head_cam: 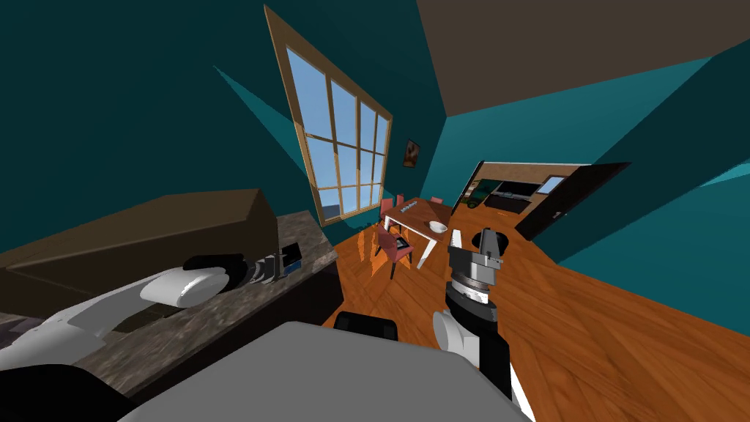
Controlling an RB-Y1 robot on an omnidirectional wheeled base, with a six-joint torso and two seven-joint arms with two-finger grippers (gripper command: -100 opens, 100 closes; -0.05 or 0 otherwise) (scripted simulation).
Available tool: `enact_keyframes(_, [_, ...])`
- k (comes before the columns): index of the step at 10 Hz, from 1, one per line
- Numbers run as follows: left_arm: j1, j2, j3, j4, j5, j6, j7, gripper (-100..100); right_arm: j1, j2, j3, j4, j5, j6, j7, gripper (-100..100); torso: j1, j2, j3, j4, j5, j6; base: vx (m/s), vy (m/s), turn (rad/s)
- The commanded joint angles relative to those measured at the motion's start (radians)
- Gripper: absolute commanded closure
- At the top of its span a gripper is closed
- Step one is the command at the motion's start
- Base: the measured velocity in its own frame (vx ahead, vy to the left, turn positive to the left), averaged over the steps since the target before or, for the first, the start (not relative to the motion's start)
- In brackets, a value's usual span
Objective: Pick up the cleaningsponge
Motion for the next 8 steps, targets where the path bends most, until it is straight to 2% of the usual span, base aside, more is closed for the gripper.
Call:
enact_keyframes(1, [0.008, 0.037, -0.007, 0.023, 0.038, 0.05, 0.021, -100, 0.0, 0.0, 0.0, 0.0, 0.0, 0.0, 0.0, 0, 0.0, 0.0, 0.0, 0.0, 0.0, 0.0, 0.133, -0.091, 0.055])
enact_keyframes(2, [0.014, 0.07, -0.011, 0.045, 0.069, 0.077, 0.036, -100, 0.0, 0.0, 0.0, 0.0, 0.0, 0.0, 0.0, 0, -0.003, 0.001, 0.001, 0.0, -0.001, 0.0, 0.178, -0.094, 0.115])
enact_keyframes(3, [0.014, 0.07, -0.011, 0.045, 0.072, 0.094, 0.036, -100, 0.0, 0.0, 0.0, 0.0, 0.0, 0.0, 0.0, 0, -0.004, -0.001, 0.0, 0.0, -0.001, -0.001, 0.15, -0.045, 0.052])
enact_keyframes(5, [0.026, 0.131, -0.019, 0.085, 0.135, 0.155, 0.063, -100, 0.0, 0.0, 0.0, 0.0, 0.0, 0.0, 0.0, 0, -0.001, 0.001, 0.0, 0.0, 0.0, 0.0, 0.17, -0.046, 0.089])
enact_keyframes(6, [0.026, 0.131, -0.019, 0.085, 0.136, 0.166, 0.063, -100, 0.0, 0.0, 0.0, 0.0, 0.0, 0.0, 0.0, 0, 0.0, -0.002, -0.001, 0.0, 0.0, -0.001, 0.147, -0.029, 0.046])
enact_keyframes(8, [0.037, 0.183, -0.027, 0.118, 0.191, 0.227, 0.087, -100, 0.0, 0.0, 0.0, 0.0, 0.0, 0.0, 0.0, 0, 0.0, 0.002, 0.001, 0.0, 0.0, 0.0, 0.118, -0.052, 0.063])
